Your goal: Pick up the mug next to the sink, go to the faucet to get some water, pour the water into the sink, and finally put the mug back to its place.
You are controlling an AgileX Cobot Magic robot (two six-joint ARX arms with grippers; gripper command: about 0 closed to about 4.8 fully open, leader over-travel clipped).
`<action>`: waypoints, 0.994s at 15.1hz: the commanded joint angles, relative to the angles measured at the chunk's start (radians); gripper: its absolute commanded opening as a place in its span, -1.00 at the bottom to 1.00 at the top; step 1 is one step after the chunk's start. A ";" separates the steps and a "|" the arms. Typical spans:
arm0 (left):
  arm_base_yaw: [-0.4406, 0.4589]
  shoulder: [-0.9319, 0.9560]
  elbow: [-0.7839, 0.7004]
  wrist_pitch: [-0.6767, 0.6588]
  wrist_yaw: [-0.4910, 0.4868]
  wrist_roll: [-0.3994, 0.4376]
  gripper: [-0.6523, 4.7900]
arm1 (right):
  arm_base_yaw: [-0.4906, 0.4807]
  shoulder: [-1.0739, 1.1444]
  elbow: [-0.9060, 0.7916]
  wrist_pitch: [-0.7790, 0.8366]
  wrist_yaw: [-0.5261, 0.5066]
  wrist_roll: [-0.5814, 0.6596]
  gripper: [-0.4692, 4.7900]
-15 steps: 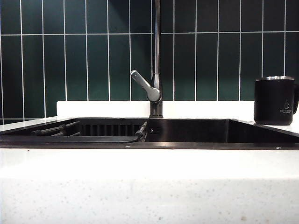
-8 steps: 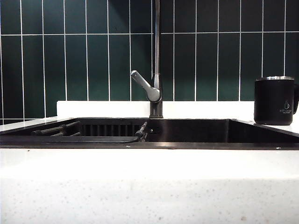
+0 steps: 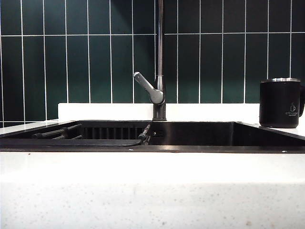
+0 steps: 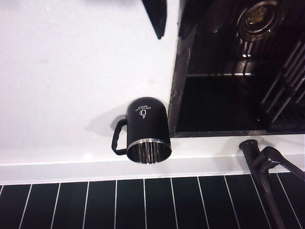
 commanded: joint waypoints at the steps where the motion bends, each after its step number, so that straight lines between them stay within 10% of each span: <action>1: 0.000 -0.021 -0.062 0.040 -0.033 -0.004 -0.78 | 0.000 -0.002 -0.042 0.060 0.001 -0.005 -0.64; 15: 0.000 -0.027 -0.266 0.295 -0.131 -0.101 -0.78 | 0.000 -0.008 -0.397 0.515 -0.090 0.001 -0.64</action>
